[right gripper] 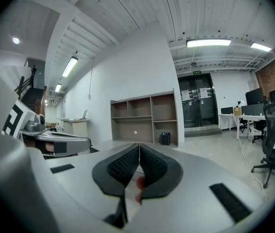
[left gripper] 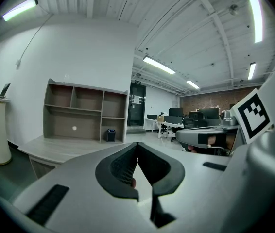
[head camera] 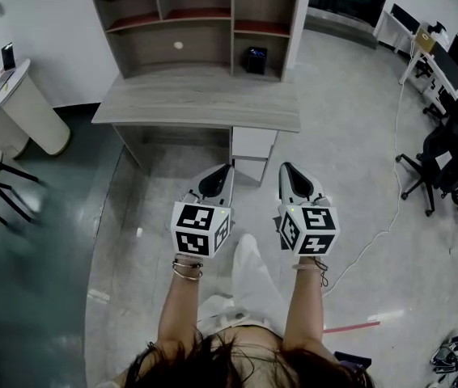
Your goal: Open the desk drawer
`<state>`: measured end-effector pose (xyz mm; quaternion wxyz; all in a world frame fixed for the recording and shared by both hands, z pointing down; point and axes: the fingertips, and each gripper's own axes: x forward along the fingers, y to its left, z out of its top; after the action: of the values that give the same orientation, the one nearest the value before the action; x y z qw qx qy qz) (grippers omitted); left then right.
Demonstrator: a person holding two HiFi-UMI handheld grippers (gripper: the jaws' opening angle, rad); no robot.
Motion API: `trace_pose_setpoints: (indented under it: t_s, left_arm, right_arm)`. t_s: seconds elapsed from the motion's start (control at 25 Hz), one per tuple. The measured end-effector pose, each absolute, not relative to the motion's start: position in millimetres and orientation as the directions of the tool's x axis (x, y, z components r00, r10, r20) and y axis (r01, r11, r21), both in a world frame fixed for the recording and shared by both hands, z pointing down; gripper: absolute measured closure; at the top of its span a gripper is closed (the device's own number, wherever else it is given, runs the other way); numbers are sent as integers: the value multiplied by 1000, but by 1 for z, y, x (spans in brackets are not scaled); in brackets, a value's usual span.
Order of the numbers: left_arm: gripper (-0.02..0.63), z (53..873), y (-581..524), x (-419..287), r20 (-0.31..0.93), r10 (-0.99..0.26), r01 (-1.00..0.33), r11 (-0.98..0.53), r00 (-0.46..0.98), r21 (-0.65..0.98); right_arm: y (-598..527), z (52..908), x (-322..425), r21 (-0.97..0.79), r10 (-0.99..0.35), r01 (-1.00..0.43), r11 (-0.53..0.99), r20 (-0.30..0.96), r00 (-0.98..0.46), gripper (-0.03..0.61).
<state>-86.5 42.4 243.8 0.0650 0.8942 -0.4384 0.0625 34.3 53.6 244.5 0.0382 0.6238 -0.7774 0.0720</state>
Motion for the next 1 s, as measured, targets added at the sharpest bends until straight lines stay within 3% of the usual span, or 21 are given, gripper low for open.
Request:
trace_pose_setpoints:
  t_s: [1.0]
  left_arm:
    - [604, 308, -84, -38, 279, -735, -785, -596, 618, 168]
  right_arm:
    - [-70, 309, 80, -158, -932, -969, 191, 281, -229, 558]
